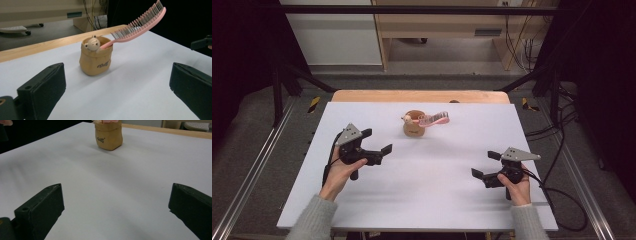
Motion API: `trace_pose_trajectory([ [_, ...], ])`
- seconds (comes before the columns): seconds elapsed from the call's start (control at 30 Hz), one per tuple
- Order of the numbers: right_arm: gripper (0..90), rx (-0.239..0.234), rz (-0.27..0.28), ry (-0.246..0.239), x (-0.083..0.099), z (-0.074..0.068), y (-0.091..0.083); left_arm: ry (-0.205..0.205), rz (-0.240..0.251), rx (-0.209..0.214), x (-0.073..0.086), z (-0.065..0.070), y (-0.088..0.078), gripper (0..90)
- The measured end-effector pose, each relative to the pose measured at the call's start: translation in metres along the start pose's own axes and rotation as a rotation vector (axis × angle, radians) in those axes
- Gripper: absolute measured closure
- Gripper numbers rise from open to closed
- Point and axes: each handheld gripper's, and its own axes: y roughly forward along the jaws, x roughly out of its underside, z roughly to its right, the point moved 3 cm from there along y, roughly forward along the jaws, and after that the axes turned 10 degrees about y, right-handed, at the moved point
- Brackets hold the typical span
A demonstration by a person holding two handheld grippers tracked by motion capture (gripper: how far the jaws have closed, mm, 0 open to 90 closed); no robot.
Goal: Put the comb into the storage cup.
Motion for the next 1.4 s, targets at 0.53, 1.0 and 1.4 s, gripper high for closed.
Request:
trace_pose_trajectory([
  [0.53,0.4,0.007,-0.011,-0.002,0.002,0.0,0.003,-0.022,-0.05,-0.052,0.049,-0.017,-0.033,0.7],
  [1.0,0.4,0.008,-0.011,-0.003,0.002,0.0,0.003,-0.042,-0.096,-0.09,0.08,-0.023,-0.057,1.0],
  [1.4,0.4,0.005,-0.017,-0.006,0.003,-0.001,0.004,-0.045,-0.13,-0.081,0.095,-0.025,-0.064,1.0],
])
